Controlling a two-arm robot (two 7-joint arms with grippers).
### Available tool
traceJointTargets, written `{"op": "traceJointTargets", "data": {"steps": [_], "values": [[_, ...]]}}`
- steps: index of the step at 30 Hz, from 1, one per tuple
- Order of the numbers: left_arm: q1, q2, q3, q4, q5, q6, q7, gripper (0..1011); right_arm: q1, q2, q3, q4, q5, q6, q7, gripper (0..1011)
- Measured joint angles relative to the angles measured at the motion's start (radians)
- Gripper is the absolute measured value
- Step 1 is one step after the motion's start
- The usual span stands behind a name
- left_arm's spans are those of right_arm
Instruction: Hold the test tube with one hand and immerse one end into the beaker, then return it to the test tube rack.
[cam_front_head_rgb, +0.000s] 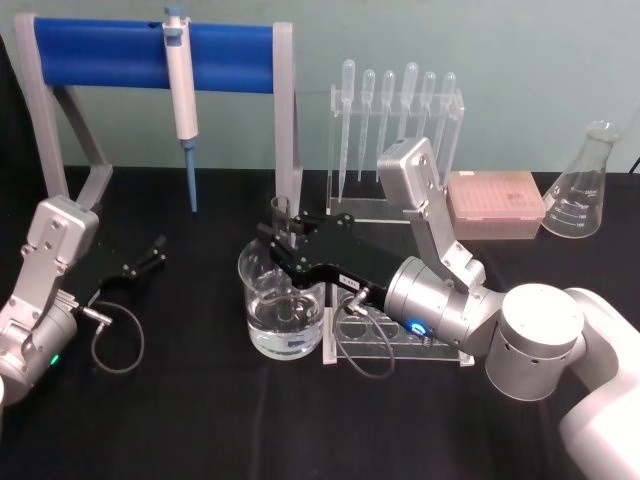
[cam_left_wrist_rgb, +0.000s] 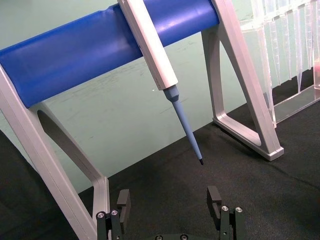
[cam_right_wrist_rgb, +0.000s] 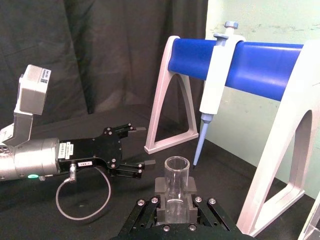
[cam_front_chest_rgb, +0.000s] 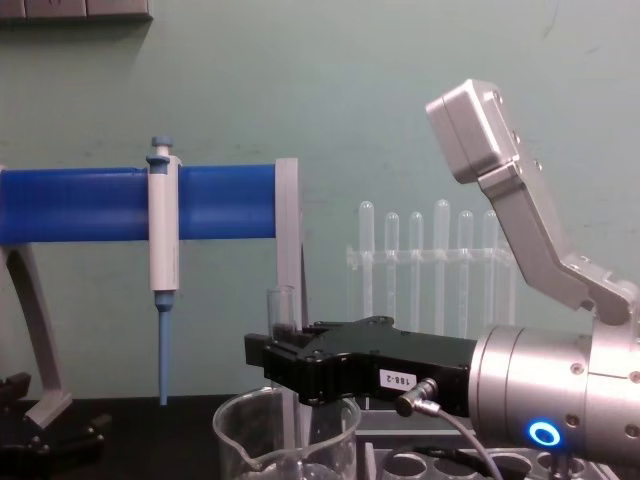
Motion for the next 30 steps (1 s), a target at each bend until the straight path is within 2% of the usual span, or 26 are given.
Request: {"op": "traceJointTargets", "data": {"steps": [30], "values": [[0.000,0.000,0.000,0.000,0.000,0.000,0.000,1000,0.000,0.000,0.000,0.000,0.000,0.000,0.000,227]]}}
